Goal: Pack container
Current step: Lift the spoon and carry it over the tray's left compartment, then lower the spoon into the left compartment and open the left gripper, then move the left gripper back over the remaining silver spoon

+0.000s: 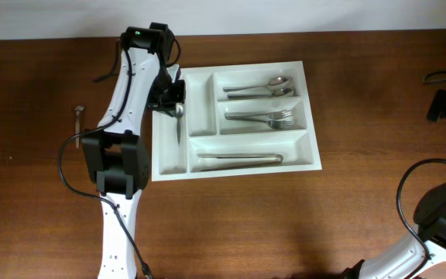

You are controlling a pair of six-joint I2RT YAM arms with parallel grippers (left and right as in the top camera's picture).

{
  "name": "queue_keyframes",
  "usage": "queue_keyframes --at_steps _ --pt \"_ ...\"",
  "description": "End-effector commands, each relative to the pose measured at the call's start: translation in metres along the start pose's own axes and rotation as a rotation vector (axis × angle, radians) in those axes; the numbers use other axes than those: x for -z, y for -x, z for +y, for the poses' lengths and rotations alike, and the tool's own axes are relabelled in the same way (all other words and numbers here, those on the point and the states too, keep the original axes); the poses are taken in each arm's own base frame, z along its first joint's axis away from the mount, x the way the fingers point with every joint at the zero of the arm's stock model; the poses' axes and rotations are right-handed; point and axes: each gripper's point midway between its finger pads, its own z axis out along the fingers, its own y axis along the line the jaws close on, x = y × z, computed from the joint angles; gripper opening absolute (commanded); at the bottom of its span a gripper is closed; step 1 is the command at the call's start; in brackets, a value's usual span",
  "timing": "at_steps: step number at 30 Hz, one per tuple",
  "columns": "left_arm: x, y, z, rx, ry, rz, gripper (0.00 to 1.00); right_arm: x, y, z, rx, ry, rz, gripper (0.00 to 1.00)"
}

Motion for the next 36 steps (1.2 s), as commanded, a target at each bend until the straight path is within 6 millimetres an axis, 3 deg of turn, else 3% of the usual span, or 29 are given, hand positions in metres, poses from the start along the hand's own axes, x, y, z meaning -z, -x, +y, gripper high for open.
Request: queue_keyframes --at_steps 1,6,11,16,19,21,25,36 --pt "-0.015 -0.005 0.002 0.019 0.014 0.036 0.06 0.001 0.000 0.001 0.006 -0.001 -0.003 0.99" --pt "-0.023 -0.004 0.003 0.019 0.016 0.042 0.11 0.001 0.000 0.001 0.006 -0.001 -0.003 0.99" --pt "-0.017 0.011 0.002 -0.018 0.008 -0.025 0.37 0.001 0.000 0.001 0.006 -0.001 -0.003 0.99" --pt "0.012 0.025 0.006 -0.064 0.005 -0.110 0.57 0.001 0.000 0.001 0.006 -0.001 -0.003 0.99" --pt "0.036 0.030 0.014 -0.056 0.026 -0.159 0.58 0.001 0.000 0.001 0.006 -0.001 -0.003 0.99" --pt "0.053 0.030 0.027 -0.042 0.072 -0.187 0.63 0.001 0.000 0.001 0.006 -0.001 -0.003 0.99" --pt "0.086 0.027 0.068 0.011 0.178 -0.236 0.86 0.001 0.000 0.001 0.006 -0.001 -0.003 0.99" --pt "0.107 0.012 0.200 0.241 0.210 -0.252 0.87 0.001 0.000 0.001 0.006 -0.001 -0.003 0.99"
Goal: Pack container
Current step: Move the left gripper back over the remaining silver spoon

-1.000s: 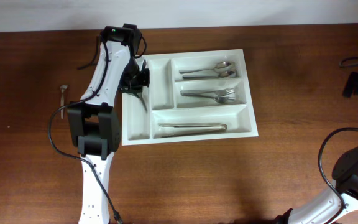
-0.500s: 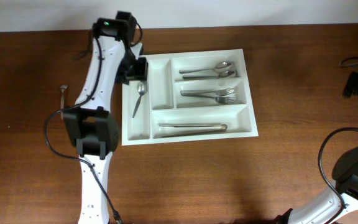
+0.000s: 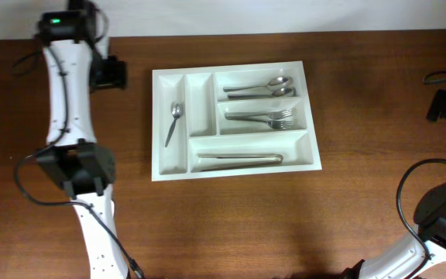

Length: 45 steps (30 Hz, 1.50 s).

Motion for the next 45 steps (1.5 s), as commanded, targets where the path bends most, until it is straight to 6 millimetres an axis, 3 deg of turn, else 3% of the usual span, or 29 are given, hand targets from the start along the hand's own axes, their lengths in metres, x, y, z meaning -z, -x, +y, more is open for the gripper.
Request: queue_keyframes --at_steps 1,4,9,22,33,45 --pt "0.005 0.000 0.056 0.084 0.040 -0.011 0.87 0.001 0.000 0.001 0.006 -0.001 -0.003 0.99" --pt "0.004 -0.004 0.085 0.135 0.049 -0.007 0.87 0.001 0.000 0.001 0.006 -0.001 -0.003 0.99" --pt "0.000 -0.007 0.102 -0.010 0.043 0.007 0.87 0.001 0.000 0.001 0.006 -0.001 -0.003 0.99" --pt "-0.054 0.008 0.104 -0.110 0.048 0.001 0.87 0.001 0.000 0.001 0.006 -0.001 -0.003 0.99" --pt "-0.111 -0.013 0.099 0.001 0.034 0.090 0.98 0.001 0.000 0.001 0.006 -0.001 -0.003 0.99" --pt "-0.128 -0.022 0.097 0.003 0.025 0.122 0.98 0.001 0.000 0.001 0.006 -0.001 -0.003 0.99"
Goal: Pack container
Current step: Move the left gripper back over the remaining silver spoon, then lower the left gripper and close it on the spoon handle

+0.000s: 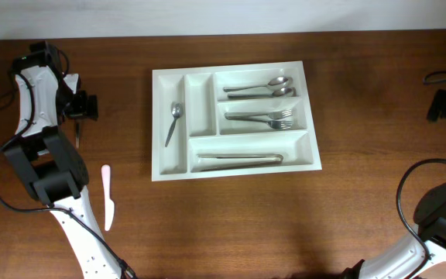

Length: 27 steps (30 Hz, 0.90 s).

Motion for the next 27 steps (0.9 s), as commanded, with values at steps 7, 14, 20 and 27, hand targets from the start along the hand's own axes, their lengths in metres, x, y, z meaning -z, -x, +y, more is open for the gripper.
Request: queue_keyframes --at_steps 7,14,20,27 --pt "-0.015 -0.004 -0.008 0.028 -0.053 0.016 0.98 0.001 0.000 0.001 0.006 -0.001 -0.003 0.99" --pt "-0.017 -0.005 -0.006 0.032 -0.052 0.017 0.98 0.001 0.000 0.001 0.006 -0.001 -0.003 0.99" --pt "-0.018 -0.004 -0.005 0.035 -0.052 0.011 0.98 0.001 0.000 0.001 0.006 -0.001 -0.003 0.99" --pt "-0.019 -0.003 -0.007 0.035 -0.063 0.009 0.98 0.001 0.000 0.001 0.006 -0.001 -0.004 0.98"
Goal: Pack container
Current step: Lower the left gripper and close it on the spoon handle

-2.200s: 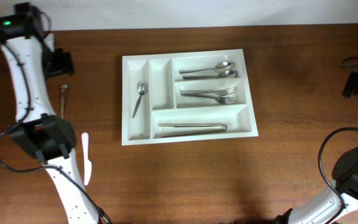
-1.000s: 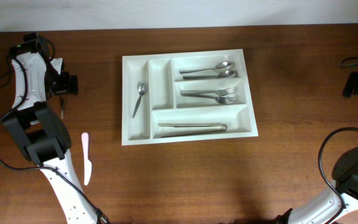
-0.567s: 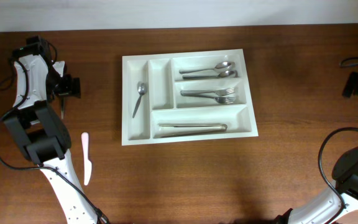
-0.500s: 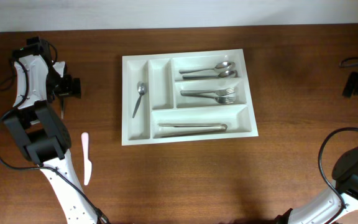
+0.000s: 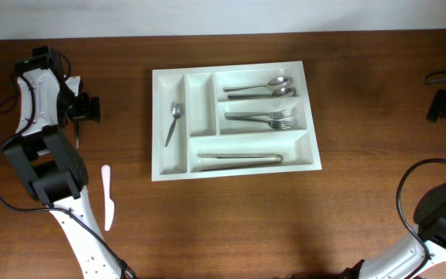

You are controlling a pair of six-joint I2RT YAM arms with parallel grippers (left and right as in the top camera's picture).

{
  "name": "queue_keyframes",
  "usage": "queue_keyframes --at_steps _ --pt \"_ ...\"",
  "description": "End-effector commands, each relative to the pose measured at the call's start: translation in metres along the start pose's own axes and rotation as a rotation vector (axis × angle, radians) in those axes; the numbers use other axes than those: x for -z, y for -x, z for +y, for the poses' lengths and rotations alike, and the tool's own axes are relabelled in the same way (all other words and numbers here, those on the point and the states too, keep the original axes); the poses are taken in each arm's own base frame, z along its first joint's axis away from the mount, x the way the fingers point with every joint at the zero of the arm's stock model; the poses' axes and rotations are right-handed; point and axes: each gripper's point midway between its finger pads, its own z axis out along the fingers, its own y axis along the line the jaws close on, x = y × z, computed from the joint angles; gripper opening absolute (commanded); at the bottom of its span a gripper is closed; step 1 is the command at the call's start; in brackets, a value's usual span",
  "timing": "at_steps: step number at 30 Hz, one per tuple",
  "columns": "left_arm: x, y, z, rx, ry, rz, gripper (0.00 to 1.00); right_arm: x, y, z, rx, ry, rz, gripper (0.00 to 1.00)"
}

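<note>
The white cutlery tray lies mid-table. A teaspoon rests in its far-left slot. Two spoons, forks and long steel pieces fill the other slots. My left gripper is at the table's left, right over the upper end of a small steel utensil lying there; its jaws are hidden from above. A white knife lies below it on the wood. My right gripper sits at the far right edge, away from everything.
The narrow slot beside the teaspoon holds nothing. Left arm links and cables run down the left side from the gripper to the front edge. A cable loops at the lower right.
My left gripper has shifted slightly to the right over the small utensil's upper end. The utensil, white knife and tray contents lie where they were.
My left gripper was over the tray's far-left slot with a teaspoon. Then the teaspoon lay in that slot and the gripper was off to the upper left. Then it was at the small utensil on the left, where it remains.
</note>
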Motion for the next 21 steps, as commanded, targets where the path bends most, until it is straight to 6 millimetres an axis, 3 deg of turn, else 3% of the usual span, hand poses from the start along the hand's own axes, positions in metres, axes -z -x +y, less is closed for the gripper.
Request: queue_keyframes --at_steps 1,21 --pt "-0.008 -0.002 -0.003 0.020 -0.038 0.012 0.98 0.001 0.000 0.001 0.006 -0.001 -0.003 0.99" --pt "-0.023 -0.007 0.006 0.019 0.013 0.048 0.98 0.001 0.000 0.001 0.006 -0.001 -0.003 0.99"
